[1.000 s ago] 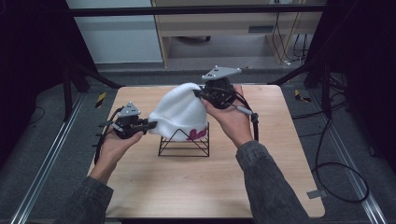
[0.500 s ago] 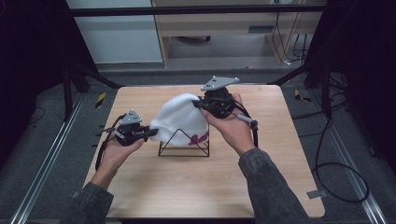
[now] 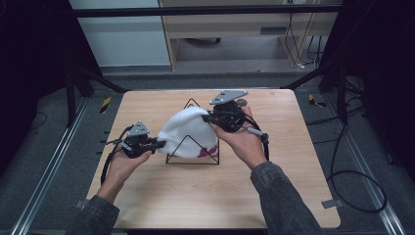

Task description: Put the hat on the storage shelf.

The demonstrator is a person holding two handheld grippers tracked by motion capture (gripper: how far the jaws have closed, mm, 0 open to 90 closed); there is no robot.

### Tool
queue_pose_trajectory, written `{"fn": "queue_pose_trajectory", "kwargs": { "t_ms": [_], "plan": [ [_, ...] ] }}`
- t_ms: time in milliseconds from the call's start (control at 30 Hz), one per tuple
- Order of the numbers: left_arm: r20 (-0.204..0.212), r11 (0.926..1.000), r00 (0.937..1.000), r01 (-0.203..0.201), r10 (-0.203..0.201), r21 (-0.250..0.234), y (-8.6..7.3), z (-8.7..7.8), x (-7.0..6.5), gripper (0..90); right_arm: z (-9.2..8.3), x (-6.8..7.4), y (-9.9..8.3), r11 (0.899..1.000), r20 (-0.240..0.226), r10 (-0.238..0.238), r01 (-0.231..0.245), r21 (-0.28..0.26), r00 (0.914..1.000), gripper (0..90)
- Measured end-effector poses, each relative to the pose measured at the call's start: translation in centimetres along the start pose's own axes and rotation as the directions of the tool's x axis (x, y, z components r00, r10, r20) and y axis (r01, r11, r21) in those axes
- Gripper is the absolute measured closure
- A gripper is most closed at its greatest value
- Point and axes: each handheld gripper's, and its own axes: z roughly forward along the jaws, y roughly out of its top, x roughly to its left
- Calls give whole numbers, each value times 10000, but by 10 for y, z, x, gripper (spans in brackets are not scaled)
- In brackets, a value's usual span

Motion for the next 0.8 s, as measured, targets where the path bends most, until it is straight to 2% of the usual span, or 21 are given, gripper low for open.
{"fn": "queue_pose_trajectory", "kwargs": {
  "t_ms": [200, 333, 800],
  "plan": [
    [13, 9999, 9999, 104, -104, 38, -5, 4, -1, 761, 4, 1, -5, 9999, -53, 112, -112, 101, 9999, 817],
    [48, 9998, 9998, 188, -189, 112, -10, 8, -1, 761, 6, 4, -6, 9997, -112, 30, -27, 245, 9999, 815],
    [90, 9993, 9997, 239, -242, 281, -18, 12, -1, 761, 11, 8, -15, 9988, -277, 76, -63, 476, 9996, 809]
  ]
}}
